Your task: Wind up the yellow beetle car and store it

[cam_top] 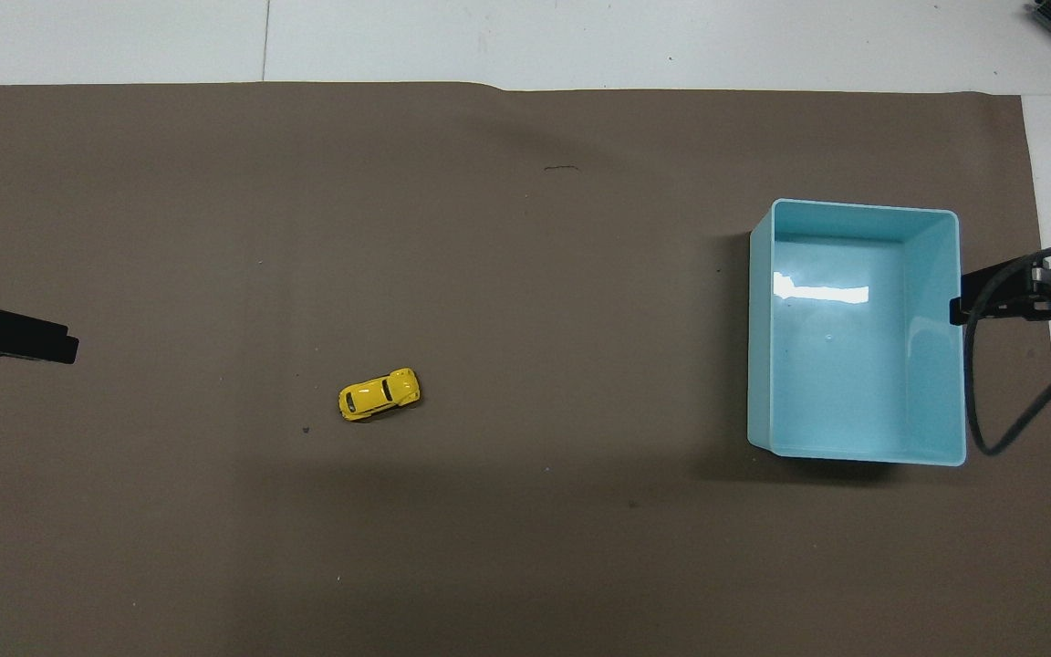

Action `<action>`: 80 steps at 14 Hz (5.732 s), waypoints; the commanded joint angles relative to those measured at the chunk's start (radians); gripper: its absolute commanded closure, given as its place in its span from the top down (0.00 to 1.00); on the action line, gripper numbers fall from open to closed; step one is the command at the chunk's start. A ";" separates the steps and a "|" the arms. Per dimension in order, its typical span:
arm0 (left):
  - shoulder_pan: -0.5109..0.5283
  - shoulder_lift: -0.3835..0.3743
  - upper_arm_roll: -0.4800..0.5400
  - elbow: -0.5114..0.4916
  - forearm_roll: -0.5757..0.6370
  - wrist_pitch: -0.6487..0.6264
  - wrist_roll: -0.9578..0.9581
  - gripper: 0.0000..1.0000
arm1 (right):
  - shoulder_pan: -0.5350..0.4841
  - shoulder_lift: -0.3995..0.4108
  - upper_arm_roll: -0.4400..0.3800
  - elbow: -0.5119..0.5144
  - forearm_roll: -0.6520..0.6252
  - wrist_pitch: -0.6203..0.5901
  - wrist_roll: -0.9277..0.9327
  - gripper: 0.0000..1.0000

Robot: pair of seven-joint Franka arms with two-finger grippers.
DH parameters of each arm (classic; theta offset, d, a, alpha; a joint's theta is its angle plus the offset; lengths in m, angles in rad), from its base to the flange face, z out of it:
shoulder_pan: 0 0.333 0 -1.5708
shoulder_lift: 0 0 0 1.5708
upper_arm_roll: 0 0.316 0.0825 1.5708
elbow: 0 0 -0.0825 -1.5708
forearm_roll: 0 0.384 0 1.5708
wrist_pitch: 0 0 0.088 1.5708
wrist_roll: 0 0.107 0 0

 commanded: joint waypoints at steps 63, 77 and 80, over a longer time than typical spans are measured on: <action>-0.006 -0.016 0.022 -0.024 -0.048 0.023 -1.141 1.00 | -0.014 -0.014 0.007 -0.011 0.018 -0.002 -0.021 1.00; -0.124 -0.016 0.002 -0.233 -0.054 0.247 -1.856 1.00 | -0.014 -0.014 0.007 -0.011 0.018 -0.001 -0.021 1.00; -0.157 -0.011 0.002 -0.296 -0.056 0.328 -1.956 1.00 | -0.014 -0.014 0.007 -0.011 0.018 -0.001 -0.022 1.00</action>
